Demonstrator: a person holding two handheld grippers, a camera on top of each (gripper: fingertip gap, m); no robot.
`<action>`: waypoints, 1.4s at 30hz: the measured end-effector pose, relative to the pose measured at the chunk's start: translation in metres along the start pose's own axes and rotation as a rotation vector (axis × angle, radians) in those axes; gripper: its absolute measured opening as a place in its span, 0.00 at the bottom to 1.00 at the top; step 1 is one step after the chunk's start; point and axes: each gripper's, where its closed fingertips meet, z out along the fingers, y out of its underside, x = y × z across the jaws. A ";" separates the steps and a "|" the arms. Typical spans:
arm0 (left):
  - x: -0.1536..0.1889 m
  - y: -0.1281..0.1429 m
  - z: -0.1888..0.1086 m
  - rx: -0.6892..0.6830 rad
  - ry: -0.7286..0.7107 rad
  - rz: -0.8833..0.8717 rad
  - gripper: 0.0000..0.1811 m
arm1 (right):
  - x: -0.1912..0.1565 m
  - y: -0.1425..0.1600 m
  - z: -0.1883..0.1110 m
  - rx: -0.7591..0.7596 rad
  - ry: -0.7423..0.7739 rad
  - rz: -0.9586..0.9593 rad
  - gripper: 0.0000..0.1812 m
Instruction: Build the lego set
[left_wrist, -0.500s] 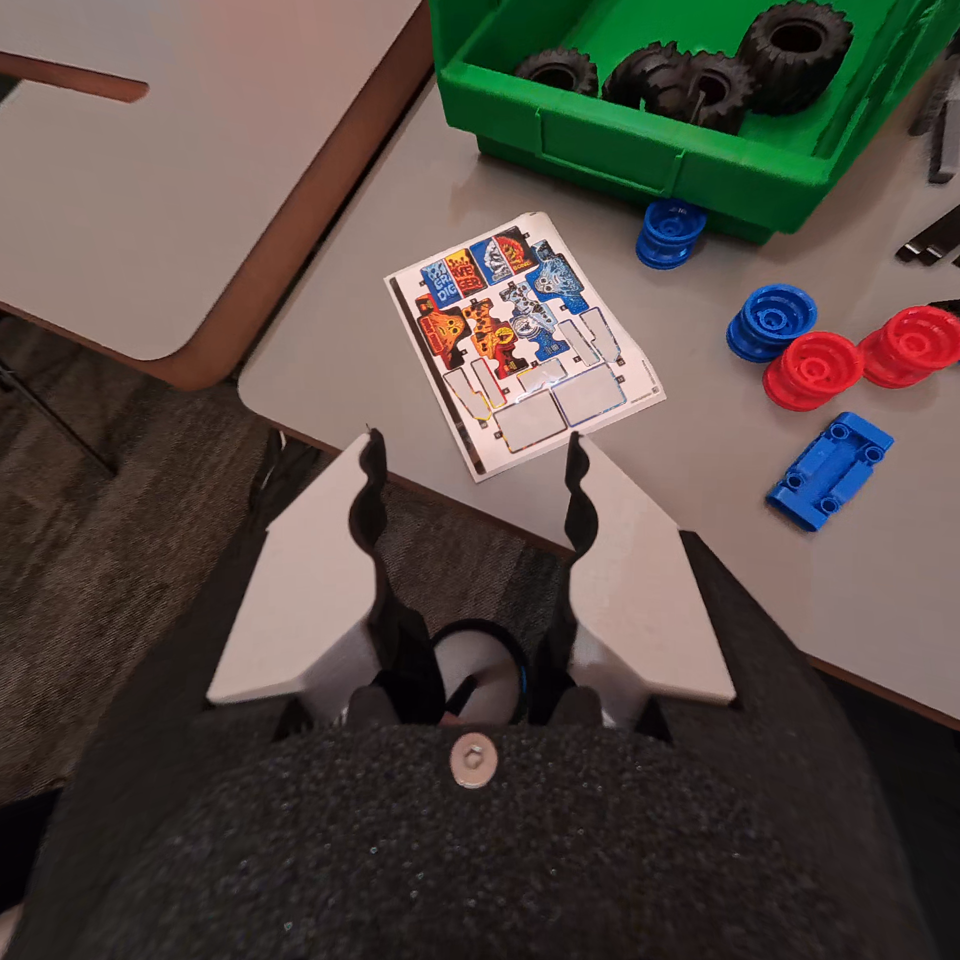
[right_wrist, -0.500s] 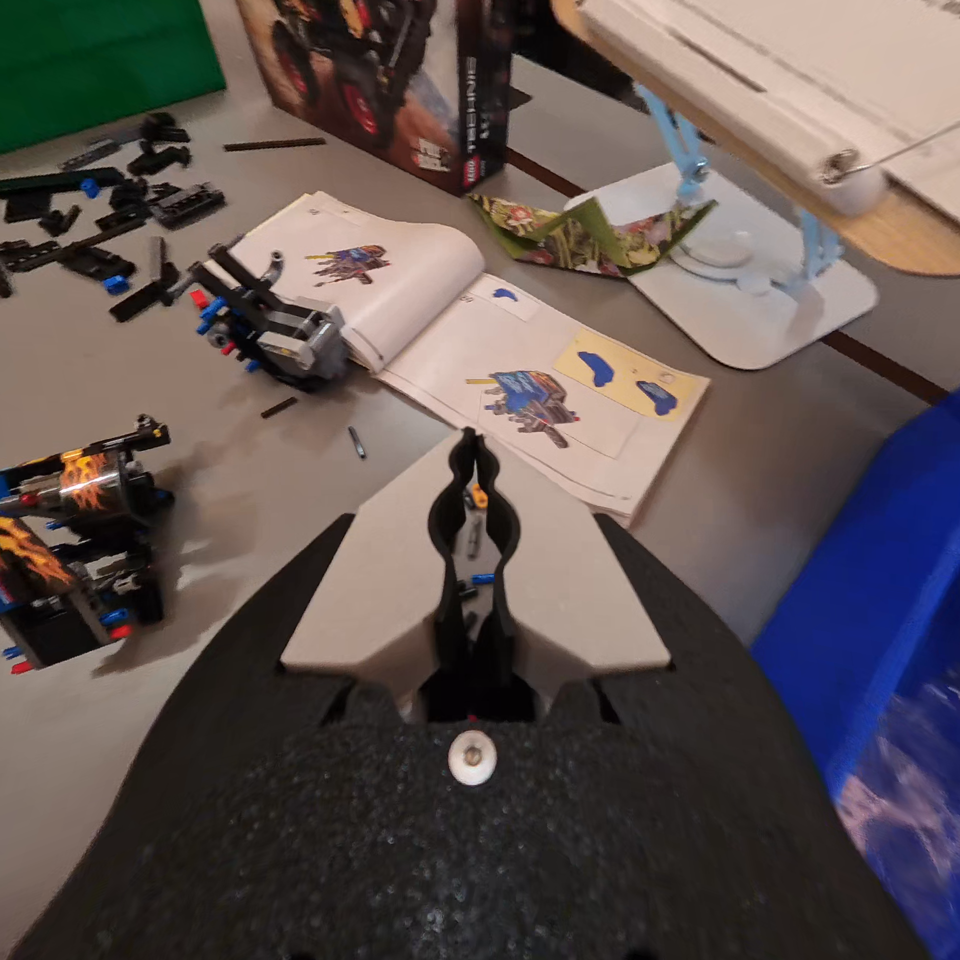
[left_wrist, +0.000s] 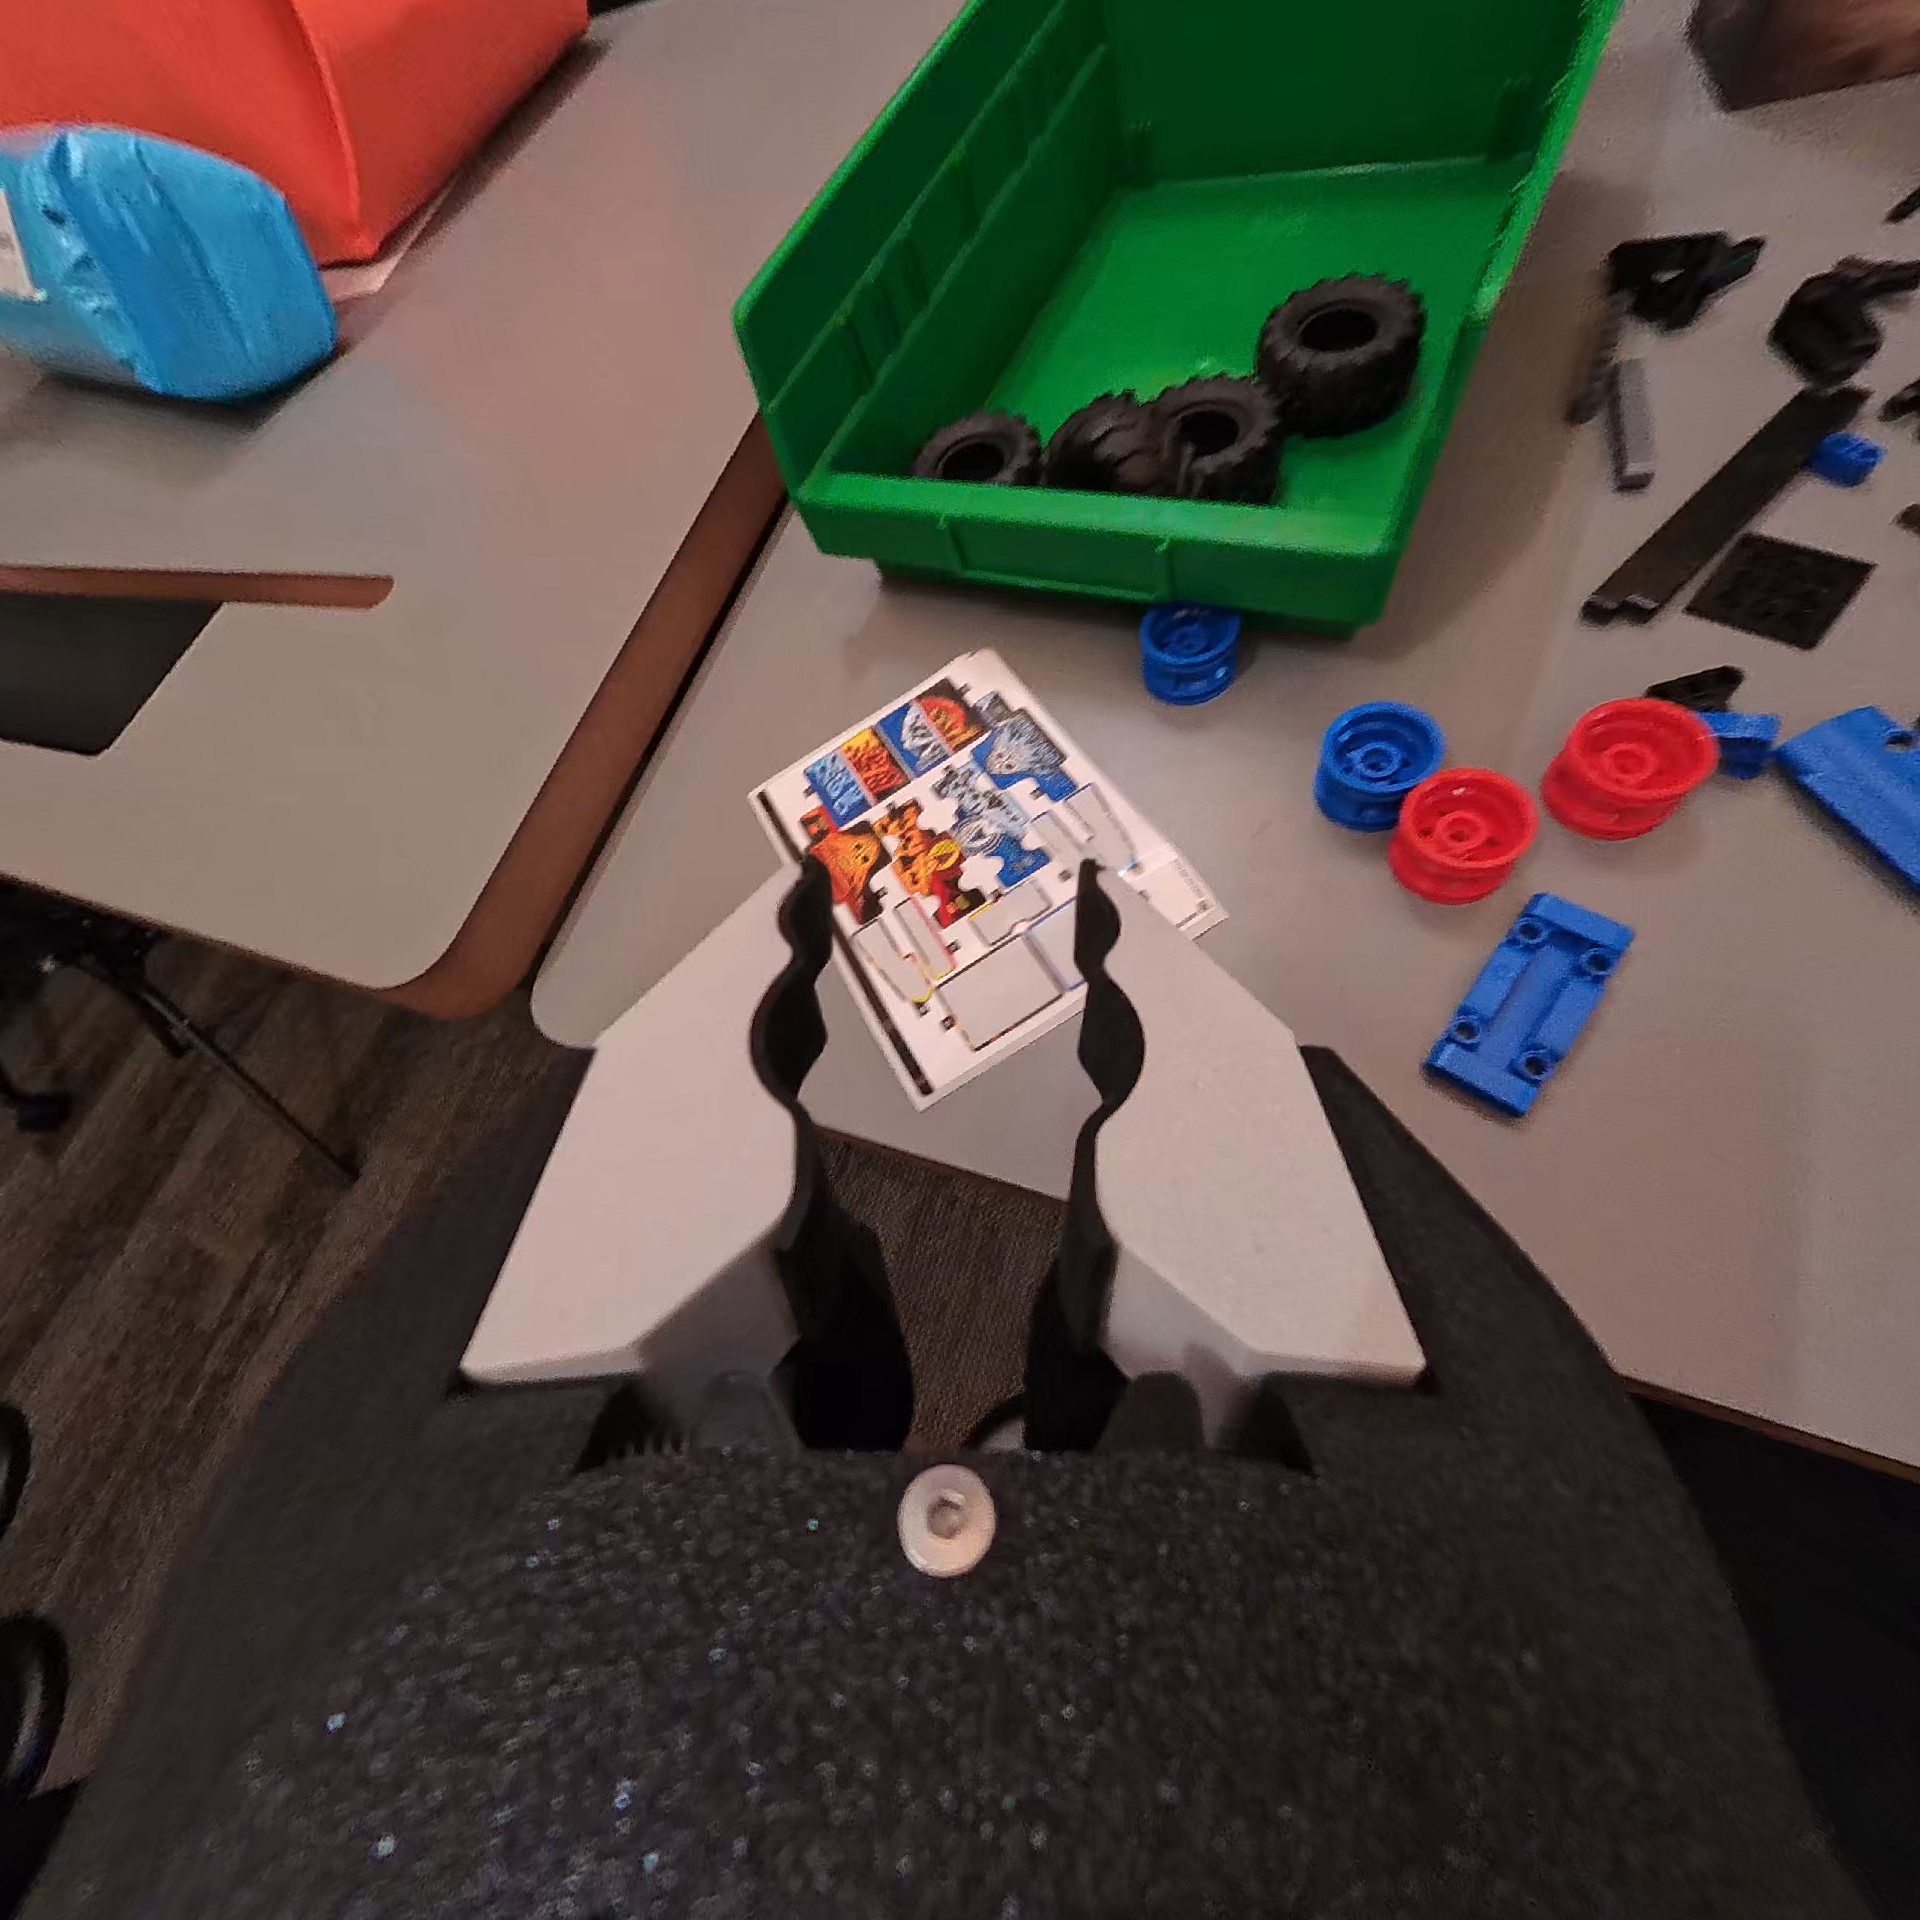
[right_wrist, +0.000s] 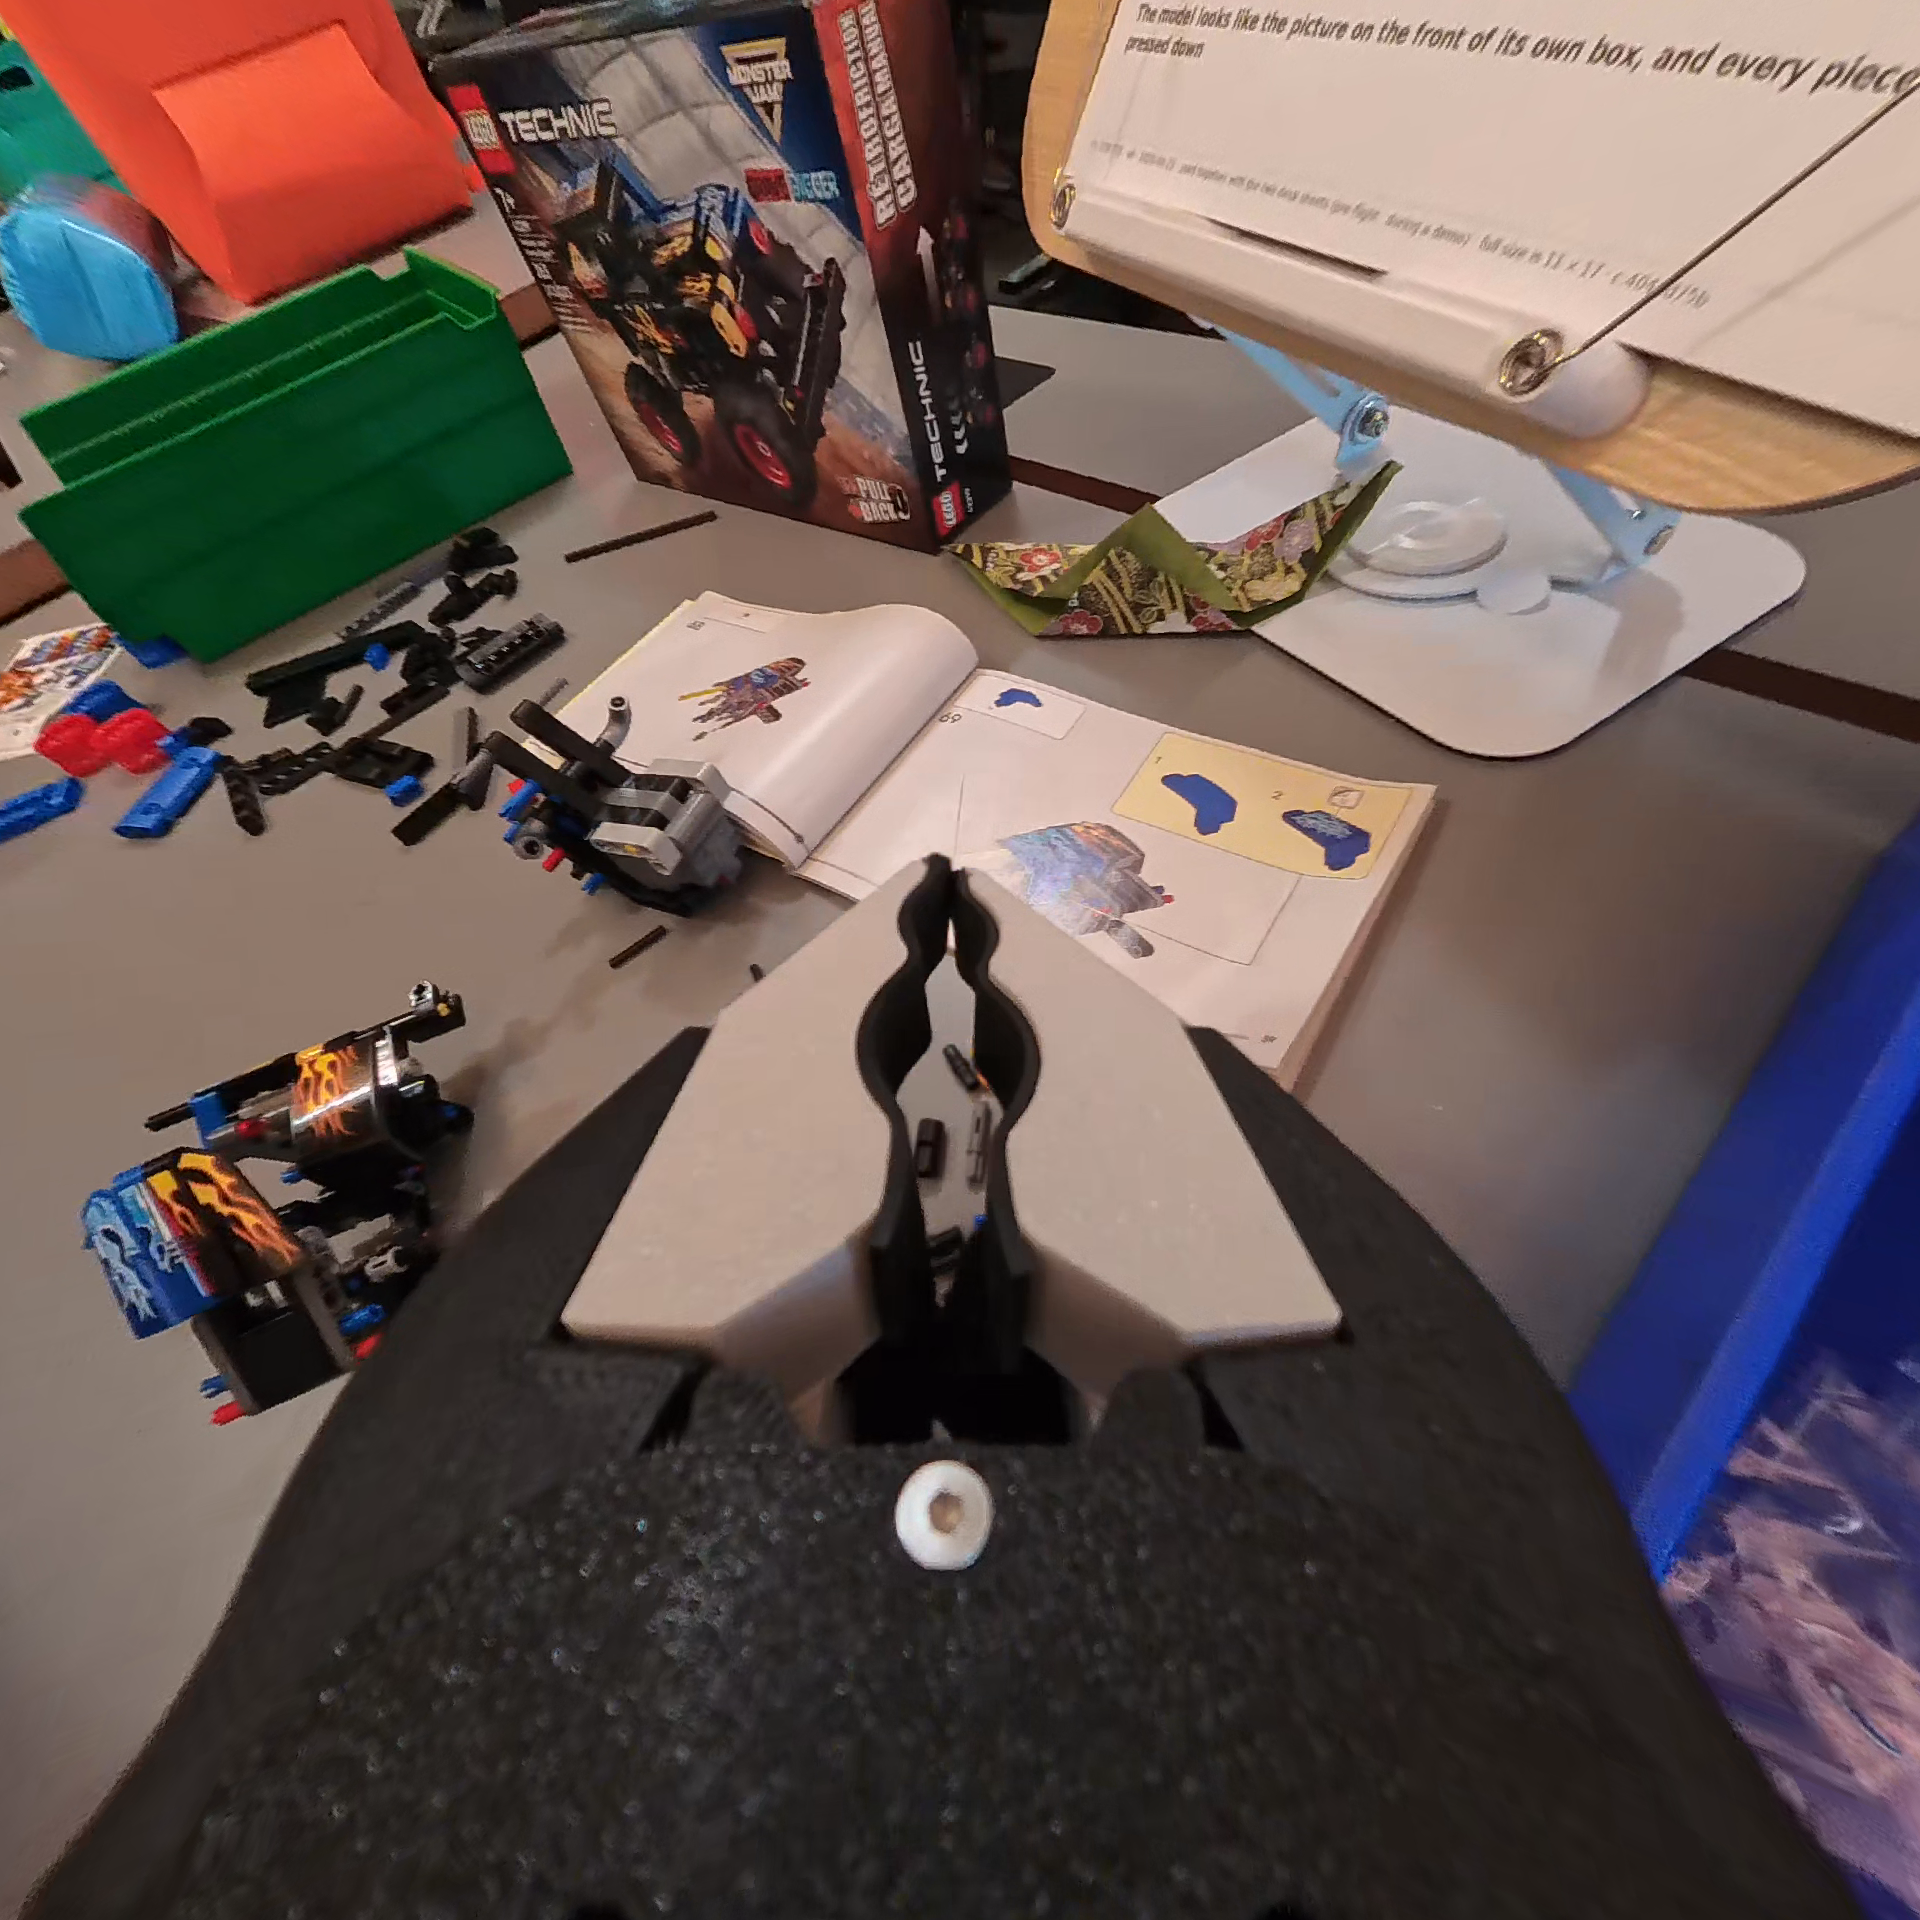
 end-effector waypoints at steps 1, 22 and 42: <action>0.005 -0.005 -0.002 0.021 0.019 0.003 0.25 | 0.000 0.000 0.001 0.000 -0.005 0.008 0.00; 0.358 -0.001 -0.131 0.166 1.158 0.263 0.20 | -0.062 -0.003 0.007 0.057 -0.303 -0.036 0.00; 0.454 0.027 -0.114 0.079 0.990 0.469 0.20 | -0.075 0.003 0.007 0.025 -0.314 -0.105 0.00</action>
